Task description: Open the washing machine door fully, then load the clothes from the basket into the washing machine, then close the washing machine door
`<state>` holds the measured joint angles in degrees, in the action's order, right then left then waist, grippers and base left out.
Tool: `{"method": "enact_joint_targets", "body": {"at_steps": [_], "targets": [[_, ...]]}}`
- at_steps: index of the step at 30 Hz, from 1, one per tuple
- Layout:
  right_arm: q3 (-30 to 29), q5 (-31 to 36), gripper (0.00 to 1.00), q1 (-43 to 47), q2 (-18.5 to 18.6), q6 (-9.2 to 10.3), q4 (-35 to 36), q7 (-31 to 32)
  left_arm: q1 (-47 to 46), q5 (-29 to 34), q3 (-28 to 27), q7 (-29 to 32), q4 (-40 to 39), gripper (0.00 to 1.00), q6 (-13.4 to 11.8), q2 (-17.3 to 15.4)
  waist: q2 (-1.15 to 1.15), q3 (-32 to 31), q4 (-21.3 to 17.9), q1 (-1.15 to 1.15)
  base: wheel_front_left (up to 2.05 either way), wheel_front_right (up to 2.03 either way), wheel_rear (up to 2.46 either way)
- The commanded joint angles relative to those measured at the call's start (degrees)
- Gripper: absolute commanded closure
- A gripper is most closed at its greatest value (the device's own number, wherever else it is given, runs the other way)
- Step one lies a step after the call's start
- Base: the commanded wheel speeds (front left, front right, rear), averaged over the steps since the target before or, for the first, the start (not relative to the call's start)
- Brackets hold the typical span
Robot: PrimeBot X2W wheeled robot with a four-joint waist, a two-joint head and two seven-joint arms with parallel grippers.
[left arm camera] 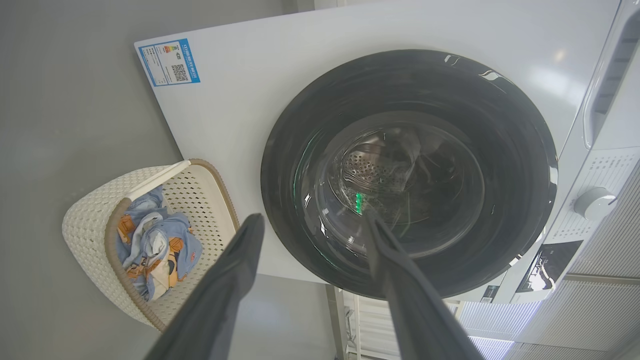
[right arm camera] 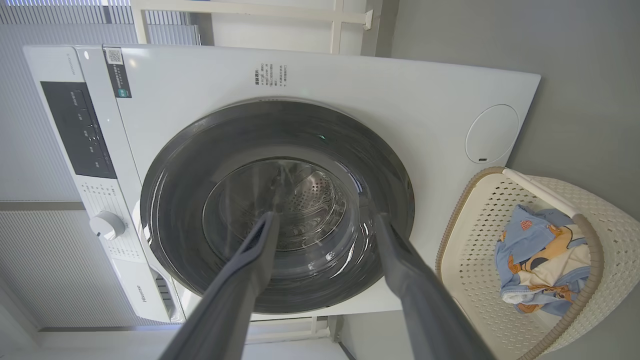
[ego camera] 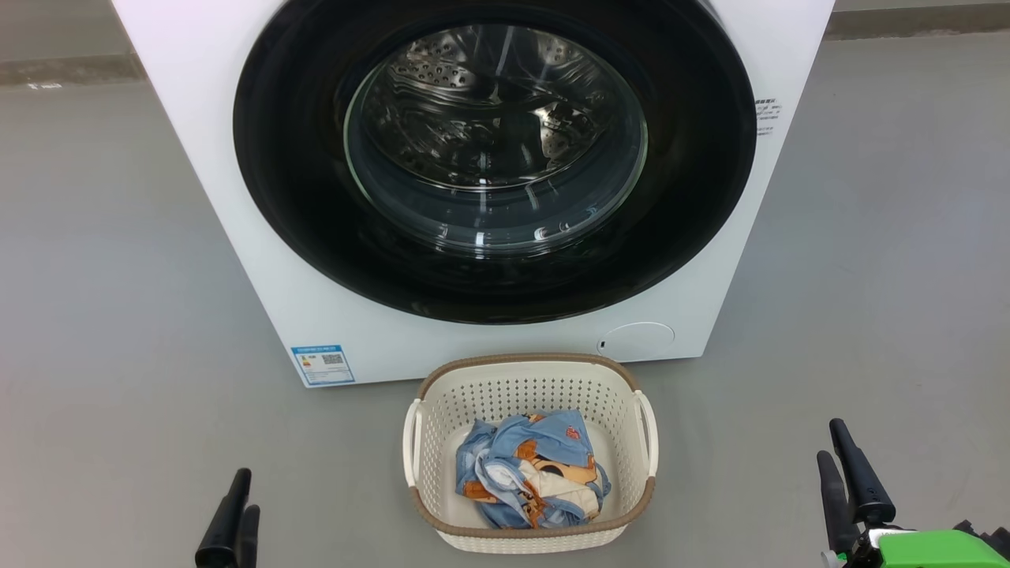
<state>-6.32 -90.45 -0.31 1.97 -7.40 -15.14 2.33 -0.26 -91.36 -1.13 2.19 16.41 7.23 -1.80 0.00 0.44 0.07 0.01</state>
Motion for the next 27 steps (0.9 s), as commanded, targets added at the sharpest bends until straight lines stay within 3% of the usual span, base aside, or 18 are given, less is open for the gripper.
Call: {"method": "enact_joint_targets", "body": {"at_steps": [1,12,27], "targets": [[0.5,1.5,0.00,-0.7,0.6,-0.02,2.3,-0.7,-1.4,1.0,0.0,-0.8,-2.0,0.00,0.1,-1.4,0.00,0.0,0.0,-0.01,0.00,0.00,0.00],[1.1,8.2,0.00,-0.4,0.6,-0.03,3.9,-2.4,-1.5,6.0,0.6,-2.5,-2.7,0.00,0.1,-2.2,0.00,0.2,0.1,-0.01,0.00,0.00,0.00],[2.0,23.7,0.00,0.0,0.6,-0.04,6.7,-4.9,-1.3,17.1,1.0,-5.0,-4.3,0.00,0.1,-2.9,0.00,0.2,0.2,-0.01,0.00,0.00,0.00]]}}
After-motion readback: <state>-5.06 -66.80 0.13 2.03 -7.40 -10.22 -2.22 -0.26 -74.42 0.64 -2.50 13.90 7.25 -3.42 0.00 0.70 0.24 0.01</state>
